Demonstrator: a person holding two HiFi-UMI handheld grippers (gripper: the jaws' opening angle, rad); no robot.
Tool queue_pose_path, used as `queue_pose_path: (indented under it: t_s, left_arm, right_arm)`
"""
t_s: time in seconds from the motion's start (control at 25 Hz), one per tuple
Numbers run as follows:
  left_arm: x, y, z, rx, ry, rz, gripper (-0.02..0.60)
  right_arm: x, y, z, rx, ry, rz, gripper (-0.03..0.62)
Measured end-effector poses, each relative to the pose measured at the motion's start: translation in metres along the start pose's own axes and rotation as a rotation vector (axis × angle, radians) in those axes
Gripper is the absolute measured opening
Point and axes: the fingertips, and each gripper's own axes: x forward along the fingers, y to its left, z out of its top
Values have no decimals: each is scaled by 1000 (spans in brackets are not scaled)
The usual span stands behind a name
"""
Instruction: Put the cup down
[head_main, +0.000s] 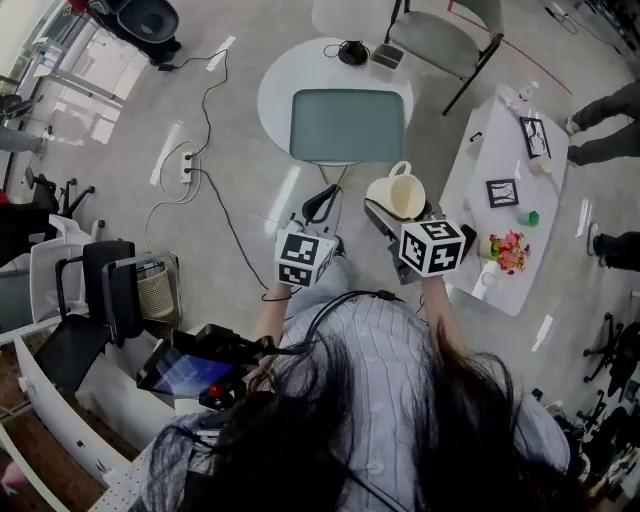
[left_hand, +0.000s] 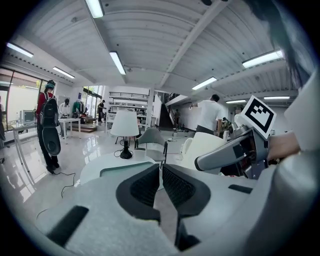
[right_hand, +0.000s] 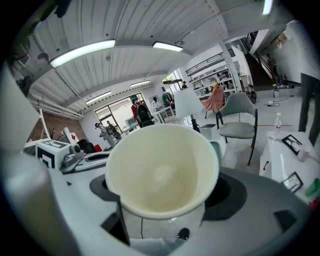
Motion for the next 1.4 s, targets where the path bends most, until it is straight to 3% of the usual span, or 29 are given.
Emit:
queue_pose_path:
  t_s: [0.4,0.76,1.4]
  left_arm:
    - [33,38,9,15,5,-80,31]
    - [66,46,7,-13,43,-111,31]
    - [167,85,24,-61,73,-8,31]
  right_arm:
    - [38,-16,21,22,-9,-86,425]
    - [64,-49,40,17,11,-121,425]
    - [181,-146,67,-142,179,-49,425]
